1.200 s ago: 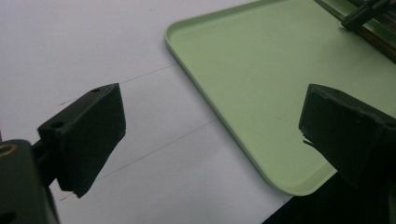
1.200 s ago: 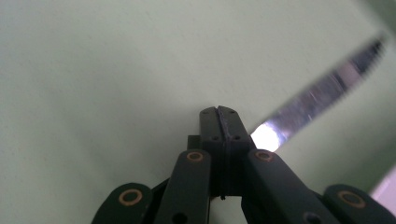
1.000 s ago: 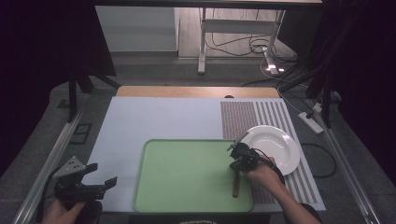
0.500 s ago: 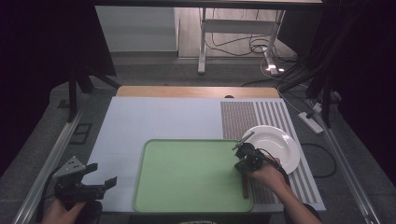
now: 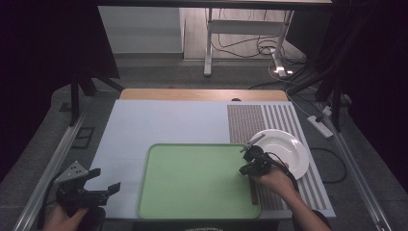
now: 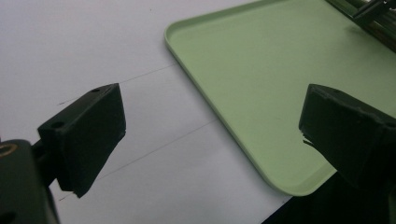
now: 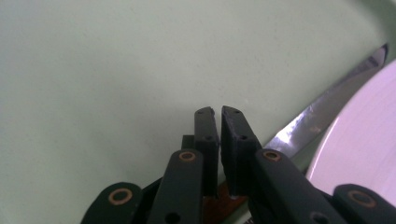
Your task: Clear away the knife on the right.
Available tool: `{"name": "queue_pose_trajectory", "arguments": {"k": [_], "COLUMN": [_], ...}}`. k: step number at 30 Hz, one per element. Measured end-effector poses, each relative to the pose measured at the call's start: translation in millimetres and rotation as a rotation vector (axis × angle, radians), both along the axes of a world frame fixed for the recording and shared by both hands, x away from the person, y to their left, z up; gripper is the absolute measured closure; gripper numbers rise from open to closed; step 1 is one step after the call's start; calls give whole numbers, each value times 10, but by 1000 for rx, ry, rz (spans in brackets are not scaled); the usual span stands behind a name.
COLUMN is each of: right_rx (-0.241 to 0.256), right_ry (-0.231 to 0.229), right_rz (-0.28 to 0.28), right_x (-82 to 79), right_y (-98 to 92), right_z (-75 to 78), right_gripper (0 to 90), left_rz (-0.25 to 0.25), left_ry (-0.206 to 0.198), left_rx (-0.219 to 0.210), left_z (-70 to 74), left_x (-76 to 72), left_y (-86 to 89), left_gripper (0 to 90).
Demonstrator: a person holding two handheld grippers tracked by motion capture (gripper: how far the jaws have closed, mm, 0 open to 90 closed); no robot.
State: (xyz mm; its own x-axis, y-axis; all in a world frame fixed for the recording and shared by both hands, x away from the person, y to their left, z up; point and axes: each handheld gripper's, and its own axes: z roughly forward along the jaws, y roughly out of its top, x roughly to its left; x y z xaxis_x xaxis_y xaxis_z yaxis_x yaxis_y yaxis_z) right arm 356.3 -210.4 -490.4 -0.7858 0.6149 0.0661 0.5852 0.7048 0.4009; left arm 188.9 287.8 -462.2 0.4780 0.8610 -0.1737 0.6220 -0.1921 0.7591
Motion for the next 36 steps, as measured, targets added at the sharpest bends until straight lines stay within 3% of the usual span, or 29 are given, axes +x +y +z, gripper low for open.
{"name": "queue_pose_trajectory", "arguments": {"k": [6,14,26,29,36], "right_rx": [20,59,82,90,124], "right_ry": [-15,-67,-50,-69,-91], "right_rz": [-1,-20,-55,-63,-78], "right_x": [-20,-61,-81,-103,-129], "right_y": [47,60,18,20,-22], "right_z": [36,142,179,209,237], "right_gripper": [760,563,306,198,111], "left_rz": [0,1,4,4,5], "left_ry": [1,2,3,3,4], "left_rx": [-2,-4,-4,-4,-6], "left_z": [-1,-1,0,0,-1], "left_x": [1,2,1,0,1], "left_y": [1,4,4,6,9], "left_gripper": [71,71,71,71,71]}}
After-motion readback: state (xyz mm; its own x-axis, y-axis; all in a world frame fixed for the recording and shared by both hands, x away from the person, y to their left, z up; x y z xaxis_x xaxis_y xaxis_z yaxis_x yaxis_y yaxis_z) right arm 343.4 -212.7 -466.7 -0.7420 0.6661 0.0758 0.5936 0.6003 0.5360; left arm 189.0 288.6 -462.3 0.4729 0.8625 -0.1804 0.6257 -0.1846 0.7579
